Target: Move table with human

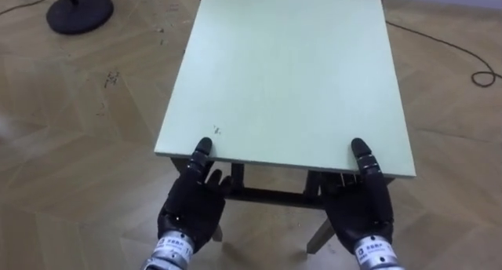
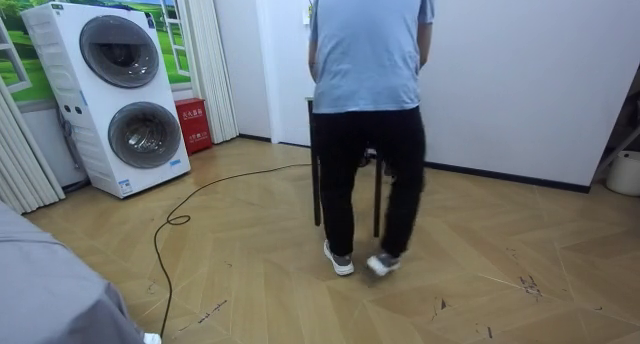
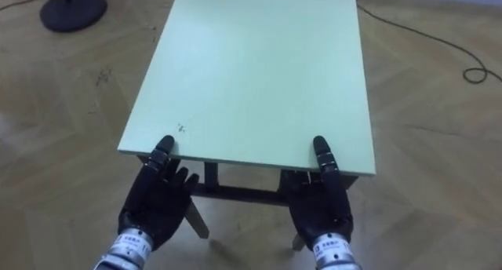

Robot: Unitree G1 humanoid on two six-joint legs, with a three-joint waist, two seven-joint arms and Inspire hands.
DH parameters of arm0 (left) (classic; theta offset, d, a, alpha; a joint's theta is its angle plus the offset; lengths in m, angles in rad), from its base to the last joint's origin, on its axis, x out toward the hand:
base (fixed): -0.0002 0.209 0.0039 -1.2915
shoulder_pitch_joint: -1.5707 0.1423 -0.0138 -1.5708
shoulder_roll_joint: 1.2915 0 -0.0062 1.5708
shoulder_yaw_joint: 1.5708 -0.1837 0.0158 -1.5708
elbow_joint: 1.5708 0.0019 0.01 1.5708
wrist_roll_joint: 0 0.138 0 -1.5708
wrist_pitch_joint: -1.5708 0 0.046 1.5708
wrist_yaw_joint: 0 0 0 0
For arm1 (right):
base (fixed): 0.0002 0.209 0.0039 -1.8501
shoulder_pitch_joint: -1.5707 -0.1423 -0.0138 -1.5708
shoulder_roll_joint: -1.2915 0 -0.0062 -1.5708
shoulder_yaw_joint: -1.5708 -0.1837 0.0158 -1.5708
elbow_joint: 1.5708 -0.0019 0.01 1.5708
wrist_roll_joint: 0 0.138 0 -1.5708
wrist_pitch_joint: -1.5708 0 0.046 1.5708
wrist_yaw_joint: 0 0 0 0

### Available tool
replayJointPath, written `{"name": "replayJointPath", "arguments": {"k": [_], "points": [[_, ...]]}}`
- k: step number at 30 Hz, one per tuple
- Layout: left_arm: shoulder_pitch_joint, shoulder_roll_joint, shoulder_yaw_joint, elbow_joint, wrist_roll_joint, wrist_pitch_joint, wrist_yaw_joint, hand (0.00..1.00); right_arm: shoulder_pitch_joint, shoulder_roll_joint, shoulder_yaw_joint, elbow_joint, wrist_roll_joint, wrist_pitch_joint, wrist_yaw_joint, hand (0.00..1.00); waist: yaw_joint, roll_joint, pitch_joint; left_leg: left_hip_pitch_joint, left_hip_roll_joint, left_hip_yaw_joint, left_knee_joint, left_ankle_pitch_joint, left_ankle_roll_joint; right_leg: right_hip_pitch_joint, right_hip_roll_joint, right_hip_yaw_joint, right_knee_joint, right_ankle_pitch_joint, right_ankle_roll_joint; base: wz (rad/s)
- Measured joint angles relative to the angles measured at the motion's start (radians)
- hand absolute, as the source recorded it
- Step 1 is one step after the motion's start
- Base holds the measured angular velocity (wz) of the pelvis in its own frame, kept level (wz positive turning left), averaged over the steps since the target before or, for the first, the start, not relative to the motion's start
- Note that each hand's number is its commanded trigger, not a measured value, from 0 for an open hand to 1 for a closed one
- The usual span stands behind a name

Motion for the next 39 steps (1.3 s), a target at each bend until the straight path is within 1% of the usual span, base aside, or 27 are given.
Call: {"name": "replayJointPath", "arguments": {"k": [4, 5, 6, 10, 13, 15, 16, 17, 18, 19, 20, 21, 22, 23, 24, 25, 26, 27, 28, 29, 30, 31, 32, 33, 34, 35, 39], "points": [[0.005, 0.001, 0.000, -0.003, -0.001, 0.002, -0.002, 1.00, -0.001, -0.005, -0.009, 0.000, -0.004, 0.001, 0.005, 1.00, -0.001, 0.006, -0.0021, -0.024, -0.013, -0.049, 0.008, 0.010, -0.008, 0.014, 0.003, -0.076, -0.001, -0.009, -0.014, 0.47], [0.006, 0.001, -0.001, -0.002, -0.001, 0.006, -0.002, 1.00, 0.002, -0.007, -0.009, 0.000, -0.004, 0.001, 0.005, 1.00, -0.005, 0.008, -0.0025, -0.025, -0.017, -0.056, 0.008, 0.015, -0.008, 0.025, 0.002, -0.104, -0.001, -0.011, -0.016, 0.64], [0.008, 0.001, -0.002, -0.002, -0.001, 0.010, -0.001, 1.00, 0.007, -0.007, -0.011, 0.000, -0.003, 0.001, 0.005, 1.00, -0.007, 0.010, -0.0020, -0.024, -0.018, -0.055, 0.009, 0.018, -0.006, 0.037, 0.004, -0.121, -0.001, -0.013, -0.017, 0.63], [0.017, 0.002, -0.004, -0.002, -0.002, 0.014, -0.001, 1.00, 0.009, -0.014, -0.010, 0.001, -0.003, 0.001, 0.002, 1.00, -0.001, 0.014, -0.0002, -0.026, -0.020, -0.037, 0.009, 0.028, 0.001, 0.052, 0.004, -0.153, -0.001, -0.021, -0.019, 0.46], [0.019, 0.007, -0.004, -0.004, -0.003, 0.017, -0.001, 1.00, -0.001, -0.021, -0.011, 0.001, -0.005, 0.002, 0.001, 1.00, 0.003, 0.021, 0.0001, -0.051, -0.027, -0.032, 0.025, 0.031, 0.006, 0.052, -0.003, -0.186, 0.006, -0.035, -0.018, 0.41], [0.019, 0.006, -0.005, -0.009, -0.014, 0.019, 0.004, 1.00, -0.018, -0.026, -0.008, 0.001, -0.003, 0.002, -0.010, 1.00, 0.011, 0.024, 0.0003, -0.067, -0.031, -0.002, 0.044, 0.028, 0.020, 0.033, -0.030, -0.214, 0.079, -0.065, -0.005, 0.35], [0.019, 0.006, -0.005, -0.010, -0.015, 0.020, 0.006, 1.00, -0.021, -0.026, -0.007, 0.001, -0.003, 0.002, -0.014, 1.00, 0.017, 0.027, 0.0019, -0.068, -0.031, 0.004, 0.051, 0.025, 0.025, 0.024, -0.041, -0.217, 0.116, -0.074, -0.003, 0.39], [0.019, 0.006, -0.009, -0.011, -0.023, 0.021, 0.012, 1.00, -0.021, -0.028, -0.007, 0.001, -0.003, 0.002, -0.017, 1.00, 0.017, 0.036, 0.0057, -0.069, -0.031, 0.015, 0.064, 0.017, 0.036, 0.006, -0.061, -0.229, 0.198, -0.080, -0.003, 0.54], [0.019, 0.008, -0.013, -0.011, -0.023, 0.022, 0.017, 1.00, -0.016, -0.027, -0.006, 0.001, -0.003, 0.001, -0.018, 1.00, 0.009, 0.041, 0.0081, -0.065, -0.037, 0.012, 0.074, 0.008, 0.049, -0.023, -0.087, -0.219, 0.308, -0.080, -0.004, 0.64], [0.019, 0.009, -0.013, -0.011, -0.023, 0.023, 0.018, 1.00, -0.011, -0.025, -0.004, 0.002, -0.002, 0.001, -0.018, 1.00, 0.007, 0.041, 0.0087, -0.061, -0.046, 0.000, 0.075, 0.004, 0.055, -0.041, -0.100, -0.201, 0.368, -0.077, -0.008, 0.80], [0.019, 0.010, -0.013, -0.010, -0.023, 0.026, 0.022, 1.00, 0.006, -0.020, -0.007, 0.001, -0.002, 0.000, -0.018, 1.00, -0.005, 0.040, 0.0107, -0.050, -0.073, -0.049, 0.086, -0.005, 0.064, -0.078, -0.117, -0.135, 0.487, -0.057, -0.039, 0.98], [0.019, 0.010, -0.013, -0.007, -0.012, 0.029, 0.023, 1.00, 0.028, -0.004, -0.017, 0.000, -0.008, 0.000, -0.017, 1.00, -0.022, 0.043, 0.0132, -0.037, -0.094, -0.110, 0.091, -0.014, 0.080, -0.134, -0.098, -0.036, 0.568, -0.062, -0.067, 1.08], [0.019, 0.010, -0.011, -0.007, -0.008, 0.030, 0.023, 1.00, 0.035, 0.004, -0.017, 0.000, -0.010, 0.000, -0.013, 1.00, -0.030, 0.047, 0.0145, -0.037, -0.112, -0.155, 0.091, -0.015, 0.078, -0.162, -0.069, 0.011, 0.571, -0.089, -0.068, 1.06], [0.019, 0.010, -0.011, -0.007, -0.004, 0.030, 0.023, 1.00, 0.042, 0.009, -0.018, 0.000, -0.013, -0.001, -0.006, 1.00, -0.043, 0.061, 0.0198, -0.035, -0.145, -0.242, 0.089, -0.006, 0.079, -0.215, -0.014, 0.074, 0.538, -0.118, -0.071, 1.13], [0.019, 0.013, -0.011, -0.007, -0.006, 0.030, 0.021, 1.00, 0.046, 0.012, -0.019, 0.000, -0.012, -0.001, -0.001, 1.00, -0.067, 0.070, 0.0211, -0.032, -0.172, -0.319, 0.083, 0.012, 0.077, -0.245, 0.038, 0.146, 0.445, -0.124, -0.068, 1.31], [0.017, 0.014, -0.013, -0.007, -0.006, 0.033, 0.020, 1.00, 0.051, 0.013, -0.019, 0.000, -0.009, -0.002, 0.001, 1.00, -0.087, 0.070, 0.0208, -0.027, -0.190, -0.356, 0.076, 0.028, 0.076, -0.254, 0.056, 0.185, 0.392, -0.123, -0.068, 1.68], [0.012, 0.019, -0.013, -0.005, -0.002, 0.037, 0.021, 1.00, 0.056, 0.016, -0.019, 0.000, -0.001, -0.008, 0.008, 1.00, -0.113, 0.062, 0.0208, -0.016, -0.225, -0.412, 0.059, 0.050, 0.068, -0.267, 0.079, 0.272, 0.296, -0.113, -0.061, 1.71], [0.007, 0.015, -0.014, 0.006, 0.005, 0.043, 0.021, 1.00, 0.059, 0.016, -0.016, 0.007, 0.001, -0.018, 0.008, 1.00, -0.122, 0.056, 0.0203, -0.007, -0.247, -0.434, 0.054, 0.056, 0.065, -0.263, 0.077, 0.298, 0.269, -0.070, -0.059, 1.46], [0.007, 0.016, -0.014, 0.009, 0.007, 0.047, 0.022, 1.00, 0.060, 0.015, -0.007, 0.010, 0.000, -0.021, 0.008, 1.00, -0.119, 0.055, 0.0204, -0.004, -0.249, -0.426, 0.051, 0.058, 0.063, -0.252, 0.070, 0.286, 0.264, -0.056, -0.065, 1.04], [0.008, 0.023, -0.012, 0.009, 0.006, 0.050, 0.022, 1.00, 0.061, 0.013, 0.001, 0.013, 0.001, -0.026, 0.008, 1.00, -0.114, 0.044, 0.0259, -0.006, -0.231, -0.369, 0.039, 0.059, 0.063, -0.246, 0.048, 0.230, 0.259, -0.049, -0.073, 0.81], [0.007, 0.028, -0.008, 0.008, 0.006, 0.049, 0.020, 1.00, 0.060, 0.017, 0.008, 0.014, 0.004, -0.029, 0.010, 1.00, -0.102, 0.054, 0.0185, -0.018, -0.196, -0.291, 0.031, 0.057, 0.059, -0.239, 0.048, 0.198, 0.242, -0.042, -0.079, 0.73], [0.007, 0.030, -0.005, 0.008, 0.007, 0.049, 0.016, 1.00, 0.060, 0.018, 0.011, 0.015, 0.005, -0.030, 0.013, 1.00, -0.091, 0.050, 0.0182, -0.022, -0.180, -0.268, 0.023, 0.057, 0.058, -0.236, 0.049, 0.186, 0.231, -0.036, -0.084, 0.66], [0.010, 0.034, -0.003, 0.008, 0.007, 0.047, 0.013, 1.00, 0.060, 0.018, 0.011, 0.017, 0.009, -0.028, 0.016, 1.00, -0.074, 0.045, 0.0158, -0.023, -0.164, -0.258, 0.012, 0.059, 0.055, -0.220, 0.053, 0.163, 0.205, -0.026, -0.100, 0.49], [0.011, 0.037, -0.004, 0.008, 0.007, 0.046, 0.012, 1.00, 0.060, 0.019, 0.016, 0.022, 0.018, -0.029, 0.016, 1.00, -0.052, 0.039, 0.0124, -0.016, -0.162, -0.272, -0.002, 0.059, 0.054, -0.202, 0.058, 0.148, 0.183, -0.021, -0.108, 0.44], [0.014, 0.038, -0.004, 0.008, 0.007, 0.046, 0.013, 1.00, 0.058, 0.019, 0.023, 0.028, 0.019, -0.029, 0.016, 1.00, -0.038, 0.036, 0.0118, -0.010, -0.162, -0.280, -0.008, 0.060, 0.053, -0.190, 0.061, 0.140, 0.169, -0.018, -0.110, 0.40], [0.017, 0.043, -0.003, 0.008, 0.007, 0.045, 0.013, 1.00, 0.056, 0.019, 0.028, 0.033, 0.025, -0.030, 0.016, 1.00, -0.025, 0.032, 0.0092, -0.001, -0.161, -0.296, -0.010, 0.062, 0.056, -0.165, 0.064, 0.121, 0.141, -0.013, -0.113, 0.50], [0.018, 0.044, 0.006, 0.002, 0.008, 0.045, 0.012, 1.00, 0.043, 0.013, 0.040, 0.034, 0.032, -0.034, 0.016, 1.00, 0.011, 0.027, 0.0059, 0.006, -0.157, -0.302, -0.017, 0.063, 0.056, -0.107, 0.074, 0.064, 0.073, -0.006, -0.119, 0.51]]}}
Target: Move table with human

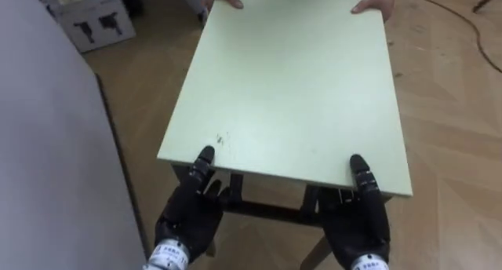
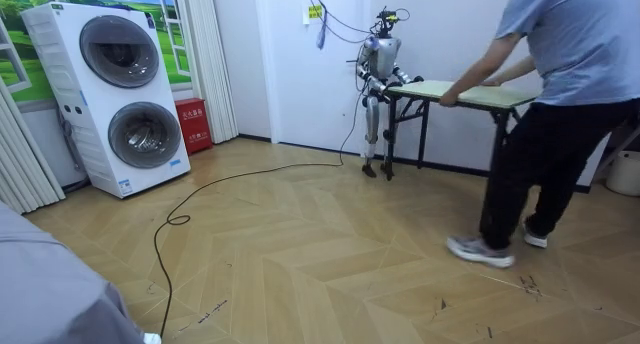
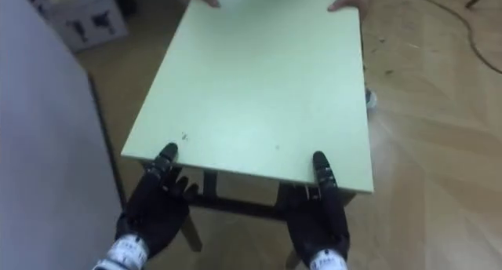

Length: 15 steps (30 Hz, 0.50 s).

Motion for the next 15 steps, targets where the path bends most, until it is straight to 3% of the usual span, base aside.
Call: {"name": "replayJointPath", "arguments": {"k": [5, 7, 10, 11, 12, 13, 14, 15], "points": [[0.001, -0.003, 0.022, -0.021, 0.001, -0.001, -0.002, 1.00, -0.026, 0.001, 0.021, 0.002, 0.001, -0.008, 0.000, 1.00, 0.015, -0.003, -0.0001, -0.025, -0.005, -0.010, 0.002, 0.000, 0.000, 0.031, 0.003, -0.082, -0.040, -0.002, -0.004, 0.54], [-0.007, -0.003, 0.026, -0.021, -0.001, -0.003, -0.003, 1.00, -0.030, 0.003, 0.022, 0.002, 0.003, -0.011, 0.003, 1.00, 0.010, -0.002, -0.0008, -0.045, -0.003, 0.017, 0.009, 0.003, 0.004, 0.035, 0.014, -0.115, -0.041, -0.004, -0.004, 0.85], [-0.023, -0.008, 0.026, -0.021, 0.001, -0.003, -0.001, 1.00, -0.040, 0.004, 0.008, 0.002, 0.007, -0.009, 0.004, 1.00, -0.021, 0.000, -0.0020, -0.065, -0.016, 0.003, 0.008, 0.030, 0.000, 0.041, 0.017, -0.158, -0.059, -0.004, -0.004, 1.04], [-0.030, -0.013, 0.027, -0.021, 0.001, -0.003, -0.001, 1.00, -0.046, 0.003, 0.007, 0.002, 0.007, -0.010, 0.004, 1.00, -0.039, 0.001, -0.0029, -0.075, -0.007, 0.061, -0.021, 0.050, -0.009, 0.042, 0.006, -0.194, -0.073, -0.003, -0.005, 1.08], [-0.031, -0.015, 0.030, -0.021, 0.002, -0.003, -0.001, 1.00, -0.051, 0.002, 0.004, 0.002, 0.007, -0.009, 0.004, 1.00, -0.054, -0.002, -0.0025, -0.075, 0.019, 0.177, -0.062, 0.063, -0.041, 0.048, -0.005, -0.238, -0.089, 0.000, -0.011, 0.95], [-0.030, -0.015, 0.031, -0.021, 0.002, -0.003, 0.000, 1.00, -0.054, 0.000, 0.004, 0.003, 0.004, -0.008, 0.004, 1.00, -0.059, -0.003, -0.0019, -0.077, 0.032, 0.239, -0.064, 0.059, -0.055, 0.053, -0.008, -0.256, -0.098, 0.001, -0.013, 0.70], [-0.023, -0.014, 0.032, -0.019, 0.001, -0.001, 0.001, 1.00, -0.056, -0.001, 0.002, 0.010, 0.002, -0.002, 0.002, 1.00, -0.065, -0.005, -0.0005, -0.092, 0.076, 0.342, 0.020, 0.003, -0.055, 0.066, -0.012, -0.286, -0.105, -0.002, -0.013, 0.46], [-0.011, -0.011, 0.032, -0.016, -0.001, -0.001, 0.002, 1.00, -0.055, 0.000, 0.003, 0.022, 0.002, 0.008, -0.002, 1.00, -0.062, -0.011, 0.0020, -0.092, 0.136, 0.389, 0.133, -0.073, -0.041, 0.088, -0.010, -0.304, -0.098, -0.018, -0.010, 0.39]]}}
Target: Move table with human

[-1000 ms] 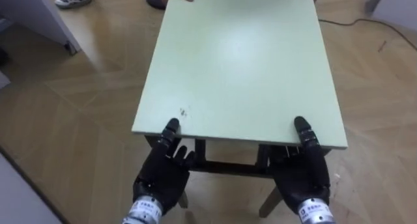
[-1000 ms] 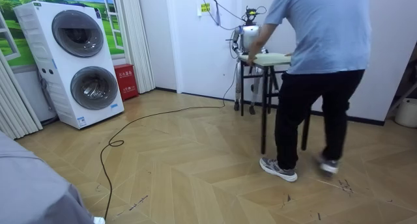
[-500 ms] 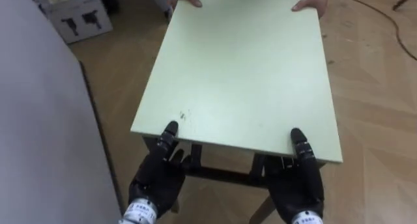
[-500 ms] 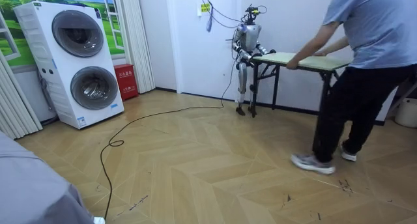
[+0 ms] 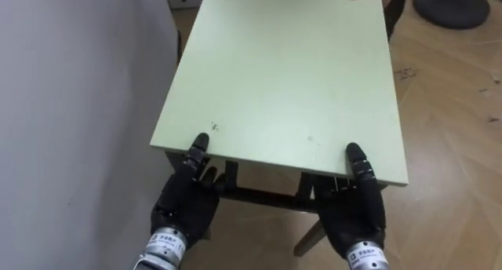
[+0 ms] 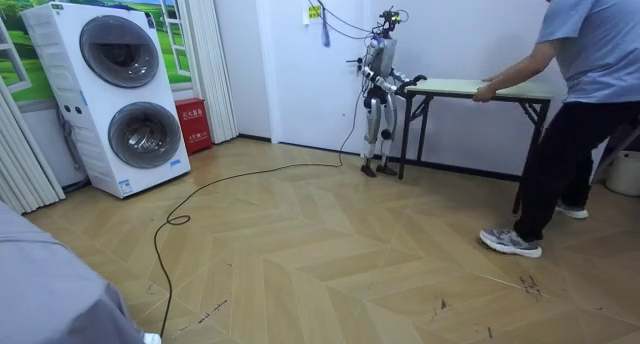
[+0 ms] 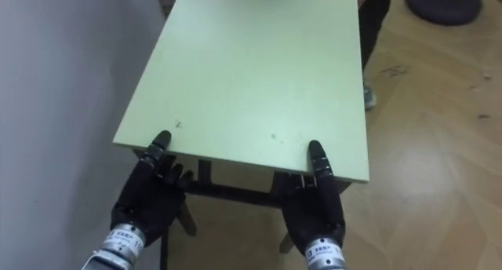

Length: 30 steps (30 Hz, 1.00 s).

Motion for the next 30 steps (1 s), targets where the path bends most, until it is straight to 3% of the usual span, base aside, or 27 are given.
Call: {"name": "replayJointPath", "arguments": {"k": [1, 2, 3, 5, 8, 11, 13, 14, 22, 30], "points": [[0.005, 0.000, 0.000, 0.001, 0.000, 0.000, 0.001, 1.00, 0.001, -0.003, 0.000, 0.000, 0.000, 0.004, -0.004, 1.00, 0.002, 0.001, 0.0001, 0.000, 0.023, -0.003, 0.039, -0.031, -0.008, 0.005, 0.001, -0.008, 0.013, -0.011, 0.005, 0.31], [0.011, -0.002, -0.003, 0.002, -0.001, 0.003, 0.006, 1.00, 0.001, -0.014, -0.001, -0.001, 0.000, 0.009, -0.008, 1.00, 0.013, 0.010, -0.0003, -0.003, 0.022, -0.023, 0.046, -0.052, 0.000, 0.006, 0.002, -0.015, 0.038, -0.026, 0.017, 0.38], [0.011, -0.004, -0.005, 0.002, -0.001, 0.004, 0.008, 1.00, 0.001, -0.015, -0.004, -0.001, -0.001, 0.009, -0.008, 1.00, 0.013, 0.009, -0.0008, 0.000, 0.010, -0.037, 0.023, -0.054, 0.031, 0.001, 0.001, -0.017, 0.047, -0.032, 0.024, 0.38], [0.011, -0.007, -0.011, 0.001, -0.001, 0.004, 0.016, 1.00, 0.000, -0.022, -0.010, -0.004, -0.010, 0.010, -0.008, 1.00, 0.010, 0.010, -0.0023, 0.005, -0.015, -0.052, -0.008, -0.040, 0.062, -0.008, -0.011, -0.003, 0.052, -0.036, 0.036, 0.33], [0.012, -0.009, -0.025, 0.002, -0.001, 0.004, 0.024, 1.00, -0.003, -0.039, -0.011, -0.006, -0.011, 0.004, -0.008, 1.00, 0.022, 0.012, -0.0031, 0.014, -0.031, -0.056, -0.032, -0.033, 0.073, -0.045, -0.031, 0.089, 0.120, -0.047, 0.056, 0.14], [0.031, -0.014, -0.026, 0.005, -0.002, 0.004, 0.026, 1.00, 0.001, -0.043, -0.010, -0.005, -0.026, 0.006, -0.012, 1.00, 0.025, 0.014, -0.0021, 0.048, -0.038, -0.080, -0.051, -0.033, 0.074, -0.107, -0.055, 0.163, 0.240, -0.076, 0.094, 0.08], [0.033, -0.012, -0.031, 0.007, -0.008, 0.004, 0.026, 1.00, 0.002, -0.045, -0.015, -0.005, -0.040, 0.007, -0.012, 1.00, 0.017, 0.017, -0.0004, 0.048, -0.053, -0.101, -0.052, -0.034, 0.073, -0.168, -0.076, 0.240, 0.208, -0.069, 0.095, 0.31], [0.033, -0.012, -0.036, 0.019, -0.009, 0.004, 0.027, 1.00, 0.007, -0.050, -0.012, -0.004, -0.041, 0.006, -0.012, 1.00, 0.002, 0.025, -0.0015, 0.052, -0.061, -0.118, -0.054, -0.034, 0.071, -0.189, -0.084, 0.266, 0.223, -0.044, 0.070, 0.48], [0.059, -0.008, -0.052, 0.026, -0.006, 0.015, 0.028, 1.00, 0.033, -0.062, 0.003, 0.002, -0.039, -0.007, -0.013, 1.00, -0.015, 0.021, 0.0000, 0.096, -0.064, -0.132, -0.097, -0.029, 0.060, -0.116, -0.064, 0.259, 0.180, -0.039, 0.065, 0.15], [0.059, 0.015, -0.068, 0.026, 0.008, 0.013, 0.028, 1.00, 0.031, -0.055, 0.005, 0.003, -0.029, -0.023, -0.078, 1.00, -0.027, 0.006, 0.0008, 0.095, -0.054, -0.138, -0.104, -0.027, 0.063, -0.082, -0.042, 0.259, 0.096, 0.008, 0.072, 0.00]]}}
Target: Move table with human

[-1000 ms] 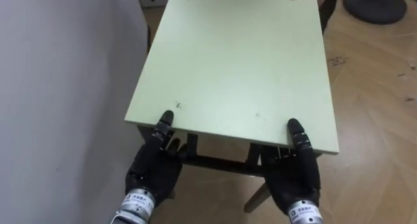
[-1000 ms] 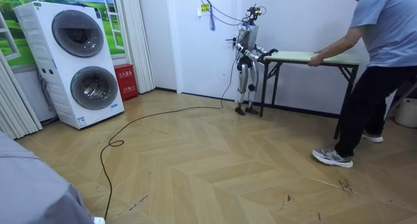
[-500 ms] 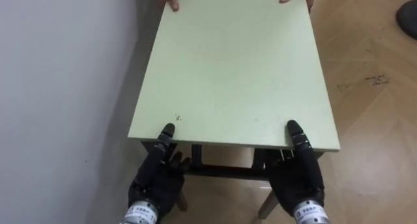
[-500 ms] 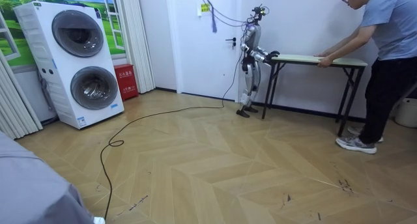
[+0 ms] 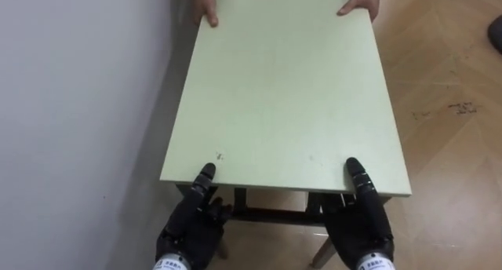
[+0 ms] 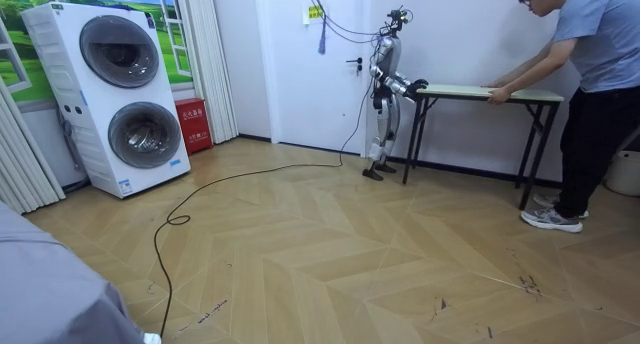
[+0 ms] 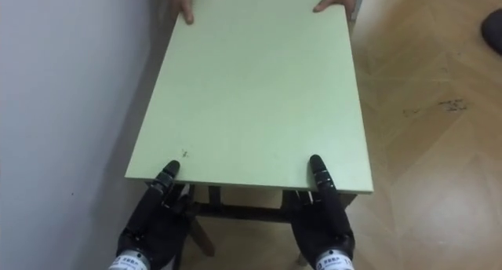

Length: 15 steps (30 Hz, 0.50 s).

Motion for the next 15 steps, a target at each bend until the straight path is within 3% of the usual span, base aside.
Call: {"name": "replayJointPath", "arguments": {"k": [15], "points": [[-0.003, 0.005, 0.007, -0.007, 0.006, -0.029, 0.001, 1.00, -0.013, 0.020, 0.012, 0.000, -0.001, 0.001, -0.008, 1.00, -0.008, -0.015, 0.0038, 0.033, -0.003, 0.001, -0.028, 0.003, 0.005, 0.034, 0.003, 0.003, -0.041, 0.018, 0.003, 0.00]]}}
